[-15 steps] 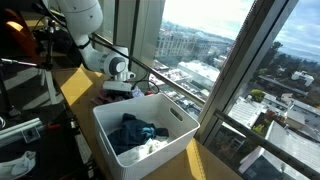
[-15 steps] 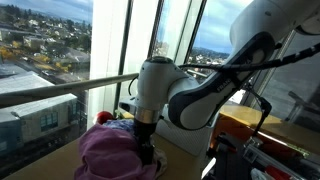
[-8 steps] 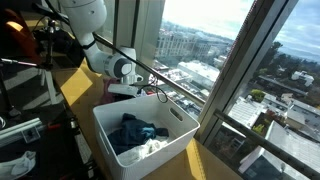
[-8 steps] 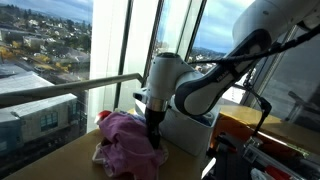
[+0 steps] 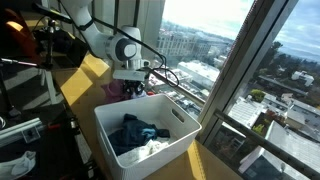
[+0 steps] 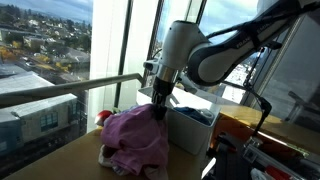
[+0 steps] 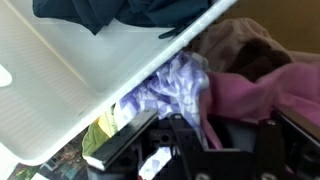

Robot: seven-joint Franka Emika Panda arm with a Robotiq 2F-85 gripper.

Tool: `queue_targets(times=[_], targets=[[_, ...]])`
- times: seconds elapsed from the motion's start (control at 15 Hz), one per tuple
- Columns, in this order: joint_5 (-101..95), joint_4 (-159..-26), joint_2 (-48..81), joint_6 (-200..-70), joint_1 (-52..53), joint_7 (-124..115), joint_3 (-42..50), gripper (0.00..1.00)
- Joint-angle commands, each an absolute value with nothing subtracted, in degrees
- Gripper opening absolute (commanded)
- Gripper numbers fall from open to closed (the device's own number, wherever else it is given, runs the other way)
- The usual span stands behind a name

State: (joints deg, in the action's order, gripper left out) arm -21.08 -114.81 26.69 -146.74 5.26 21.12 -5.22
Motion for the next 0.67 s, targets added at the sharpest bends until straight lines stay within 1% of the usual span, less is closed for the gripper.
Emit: queue_targets(times=[0.0, 0.33, 0.6], targets=[[-19.87, -118.0, 19.34, -144.07, 5.47, 23.19, -7.15, 0.0], [-17.94, -118.04, 12.06, -142.33, 4.97, 26.02, -9.09, 0.0], [-14.99, -116.24, 5.15, -141.35, 2.6, 30.63, -7.38, 0.0]])
